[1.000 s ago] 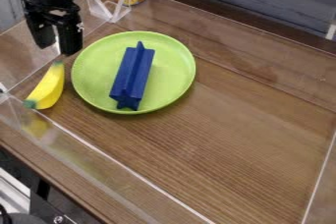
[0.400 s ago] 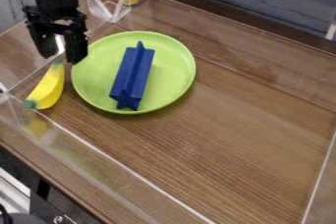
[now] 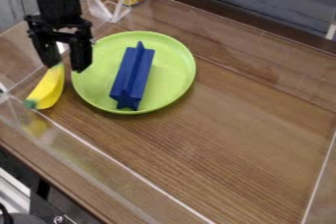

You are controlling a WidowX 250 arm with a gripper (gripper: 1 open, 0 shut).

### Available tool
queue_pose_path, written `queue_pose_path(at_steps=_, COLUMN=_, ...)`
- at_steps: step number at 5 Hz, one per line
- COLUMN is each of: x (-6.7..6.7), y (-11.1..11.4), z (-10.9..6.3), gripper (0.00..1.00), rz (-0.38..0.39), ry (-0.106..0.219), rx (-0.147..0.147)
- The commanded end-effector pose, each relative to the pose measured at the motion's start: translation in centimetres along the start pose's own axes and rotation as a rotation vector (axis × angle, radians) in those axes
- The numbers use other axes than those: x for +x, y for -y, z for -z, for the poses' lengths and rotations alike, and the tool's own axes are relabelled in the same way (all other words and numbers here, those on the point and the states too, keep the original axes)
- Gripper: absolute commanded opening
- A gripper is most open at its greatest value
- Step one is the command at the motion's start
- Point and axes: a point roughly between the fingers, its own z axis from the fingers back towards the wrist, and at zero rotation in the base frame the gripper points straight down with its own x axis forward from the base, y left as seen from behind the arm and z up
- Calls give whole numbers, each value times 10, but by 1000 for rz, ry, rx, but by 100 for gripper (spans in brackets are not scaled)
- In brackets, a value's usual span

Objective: Remove the banana from inside the green plate and put it on the table

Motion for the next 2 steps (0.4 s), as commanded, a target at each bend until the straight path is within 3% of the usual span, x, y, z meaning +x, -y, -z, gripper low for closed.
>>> queue_pose_path(at_steps=1, x=9, y=4, z=-14, gripper=100, rz=2, ry=52, rx=18)
queue_pose_path(at_steps=2, x=14, y=8, z=-12, gripper=100, rz=-3, ry=48, rx=12)
